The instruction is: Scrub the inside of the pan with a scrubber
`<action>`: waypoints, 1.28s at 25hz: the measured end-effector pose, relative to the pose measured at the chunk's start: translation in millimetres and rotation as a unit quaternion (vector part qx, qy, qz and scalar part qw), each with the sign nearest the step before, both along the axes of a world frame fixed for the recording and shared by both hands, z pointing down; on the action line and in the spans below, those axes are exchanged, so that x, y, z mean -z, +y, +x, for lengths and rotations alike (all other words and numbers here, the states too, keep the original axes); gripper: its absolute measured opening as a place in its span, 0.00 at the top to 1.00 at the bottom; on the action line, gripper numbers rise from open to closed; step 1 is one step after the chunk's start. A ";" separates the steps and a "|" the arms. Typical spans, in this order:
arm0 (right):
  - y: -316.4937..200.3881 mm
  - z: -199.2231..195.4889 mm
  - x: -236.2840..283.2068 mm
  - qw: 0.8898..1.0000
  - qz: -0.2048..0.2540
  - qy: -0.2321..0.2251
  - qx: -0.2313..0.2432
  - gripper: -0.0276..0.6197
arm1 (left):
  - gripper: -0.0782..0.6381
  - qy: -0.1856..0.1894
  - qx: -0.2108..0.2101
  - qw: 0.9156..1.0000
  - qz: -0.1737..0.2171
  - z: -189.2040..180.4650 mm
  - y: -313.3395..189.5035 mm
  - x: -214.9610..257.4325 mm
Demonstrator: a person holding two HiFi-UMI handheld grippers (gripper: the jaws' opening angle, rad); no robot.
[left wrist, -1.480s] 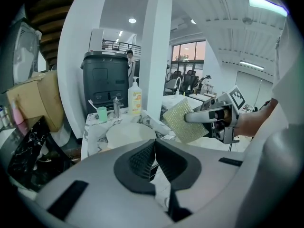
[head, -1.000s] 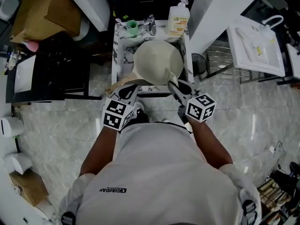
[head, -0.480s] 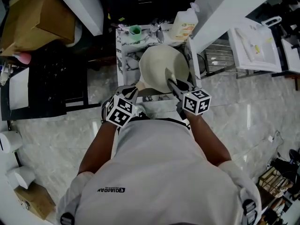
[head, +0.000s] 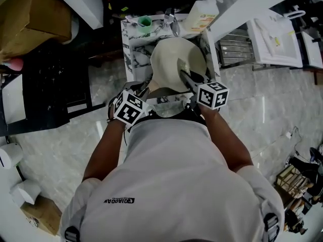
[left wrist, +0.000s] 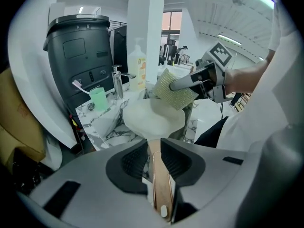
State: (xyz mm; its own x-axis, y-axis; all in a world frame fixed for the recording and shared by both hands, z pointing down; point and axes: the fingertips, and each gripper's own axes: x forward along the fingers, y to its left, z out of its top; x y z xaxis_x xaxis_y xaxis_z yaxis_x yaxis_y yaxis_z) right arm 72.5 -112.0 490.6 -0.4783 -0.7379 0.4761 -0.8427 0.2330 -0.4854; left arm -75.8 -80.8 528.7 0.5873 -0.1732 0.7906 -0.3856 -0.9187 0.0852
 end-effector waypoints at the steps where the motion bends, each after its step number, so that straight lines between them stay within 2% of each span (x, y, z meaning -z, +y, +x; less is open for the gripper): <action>1: -3.2 1.3 -1.9 1.000 -0.002 0.002 0.004 0.83 | 0.77 -0.003 -0.005 1.000 -0.002 1.3 0.3 -4.0; 6: -20.6 6.1 -4.0 0.999 -0.010 0.012 0.047 0.84 | 0.69 -0.048 -0.035 0.998 0.001 10.6 -0.3 -30.5; 9: -26.3 4.7 -6.1 0.996 -0.013 0.022 0.089 0.84 | 0.67 -0.060 -0.027 0.997 -0.027 19.4 5.7 -42.6; 15: -43.5 11.2 -14.4 0.991 -0.014 0.019 0.129 0.84 | 0.67 -0.114 -0.012 0.993 -0.022 26.6 4.3 -64.4; 20: -54.2 16.8 -23.4 0.991 -0.015 0.011 0.135 0.83 | 0.67 -0.156 -0.008 0.987 -0.040 18.7 11.1 -85.5; 25: -66.1 20.5 -40.6 0.991 -0.014 0.014 0.134 0.83 | 0.67 -0.171 -0.004 0.984 -0.060 15.7 14.0 -102.0; 32: -95.2 39.8 -73.4 0.994 -0.014 0.052 0.093 0.84 | 0.65 -0.149 0.013 0.986 -0.071 19.8 10.6 -98.2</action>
